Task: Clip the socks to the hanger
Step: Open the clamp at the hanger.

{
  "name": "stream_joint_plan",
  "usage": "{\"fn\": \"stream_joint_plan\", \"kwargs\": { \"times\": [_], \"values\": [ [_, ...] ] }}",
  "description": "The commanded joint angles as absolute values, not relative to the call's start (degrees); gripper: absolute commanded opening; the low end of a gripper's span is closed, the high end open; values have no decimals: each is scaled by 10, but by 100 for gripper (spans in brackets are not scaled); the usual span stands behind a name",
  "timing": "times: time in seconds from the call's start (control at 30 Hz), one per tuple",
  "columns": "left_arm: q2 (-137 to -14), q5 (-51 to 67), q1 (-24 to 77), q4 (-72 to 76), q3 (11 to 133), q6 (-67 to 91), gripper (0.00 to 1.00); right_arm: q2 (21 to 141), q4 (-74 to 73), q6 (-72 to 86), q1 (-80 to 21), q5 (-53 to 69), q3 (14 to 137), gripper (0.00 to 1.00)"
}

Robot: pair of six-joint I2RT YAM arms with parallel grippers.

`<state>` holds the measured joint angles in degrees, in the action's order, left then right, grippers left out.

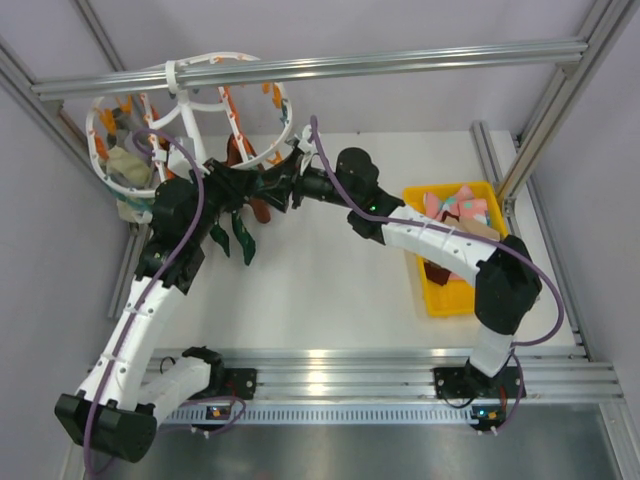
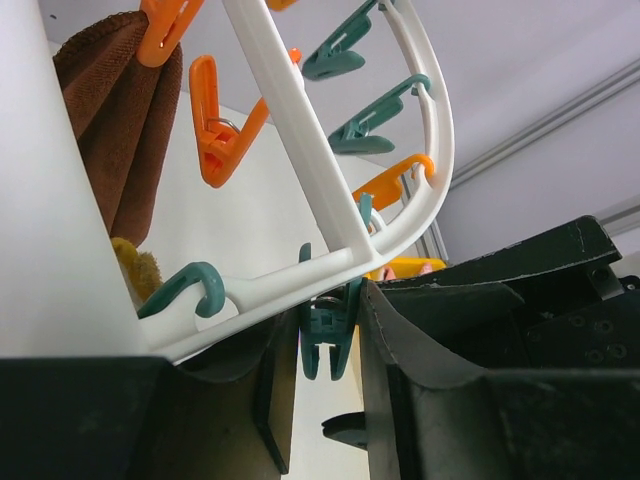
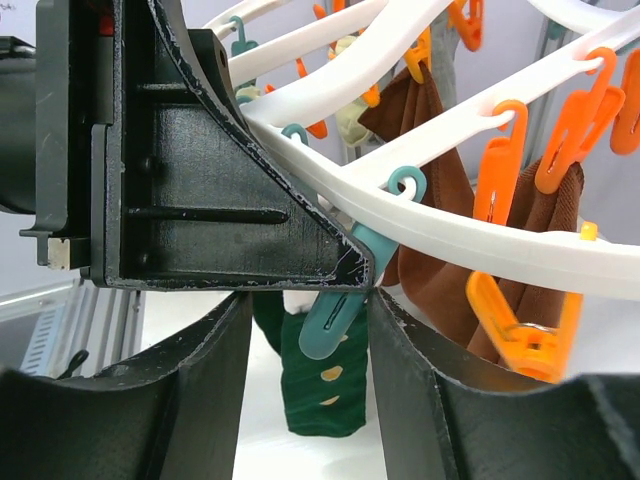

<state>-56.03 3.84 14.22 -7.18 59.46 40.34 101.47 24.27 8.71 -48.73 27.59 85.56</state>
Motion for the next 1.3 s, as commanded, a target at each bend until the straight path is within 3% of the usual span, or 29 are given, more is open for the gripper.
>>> {"fn": "stream_joint_plan", "kwargs": {
  "times": [0.0, 0.4, 0.43, 0.57, 0.6, 0.63, 0.67, 0.73, 0.9, 1.27],
  "values": [
    [-576, -19, 124, 80, 609, 404, 0, 997, 278, 100, -490, 307, 896, 48],
    [-543, -4, 124, 70, 595, 397, 0, 1045, 237, 26, -494, 306, 950, 41],
    [-541, -3, 123, 68, 595, 396, 0, 1044, 237, 18, -494, 308, 948, 29],
    [-531, -4, 123, 44, 595, 390, 1, 1028, 257, 15, -494, 315, 928, 0],
    [-525, -5, 123, 37, 597, 389, 10, 1026, 258, 14, -494, 314, 927, 0],
    [-519, -8, 123, 28, 603, 389, 36, 1025, 258, 12, -494, 314, 926, 0],
    [-513, -4, 123, 17, 606, 384, 44, 1022, 258, 10, -494, 314, 925, 0],
    [-482, 15, 123, 18, 602, 378, 53, 1020, 258, 7, -494, 317, 926, 0],
    [-423, 53, 123, -52, 620, 362, 63, 1021, 244, 5, -503, 321, 940, 0],
    [-377, 10, 91, -135, 691, 388, 86, 1043, 222, -41, -559, 290, 965, 0]
  ]
}}
